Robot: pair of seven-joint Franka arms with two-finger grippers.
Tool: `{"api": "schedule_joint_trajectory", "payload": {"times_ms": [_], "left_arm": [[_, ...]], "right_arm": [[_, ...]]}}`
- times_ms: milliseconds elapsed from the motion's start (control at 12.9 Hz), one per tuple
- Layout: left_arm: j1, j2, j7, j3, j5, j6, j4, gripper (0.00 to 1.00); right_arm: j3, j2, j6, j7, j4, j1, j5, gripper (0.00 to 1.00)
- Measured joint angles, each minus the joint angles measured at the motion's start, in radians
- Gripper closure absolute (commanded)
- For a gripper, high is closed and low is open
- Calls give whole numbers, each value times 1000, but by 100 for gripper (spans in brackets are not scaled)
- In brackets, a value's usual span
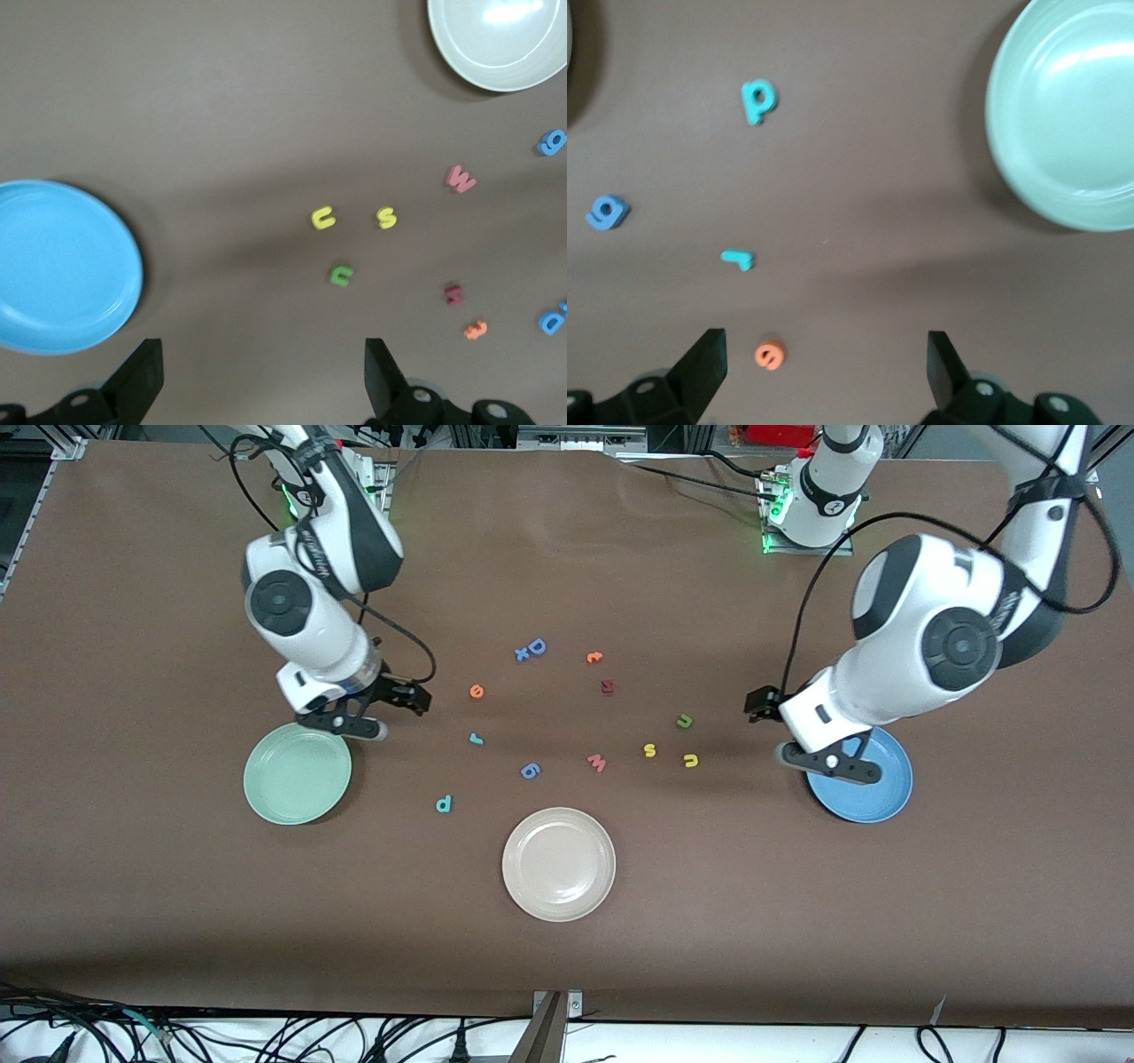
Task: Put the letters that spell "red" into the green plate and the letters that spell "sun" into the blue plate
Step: 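Move the left gripper and the right gripper toward the scattered letters, then grasp the yellow c with the left gripper while the right gripper grasps the orange letter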
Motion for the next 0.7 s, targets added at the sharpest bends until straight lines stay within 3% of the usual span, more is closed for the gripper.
{"api": "schedule_joint_trajectory", "payload": {"times_ms": [309, 464, 696], "left_arm": [[-68, 88, -85, 0, 0, 130, -17, 0], [-104, 124, -128, 0, 21, 227, -75, 0], [-143, 166, -188, 0, 64, 331, -145, 0]], "right_arm": [[1, 51, 143, 188, -71, 90, -65, 0], [1, 80, 192, 274, -95, 113, -115, 0], [1, 137, 262, 365, -103, 154, -124, 0]]}}
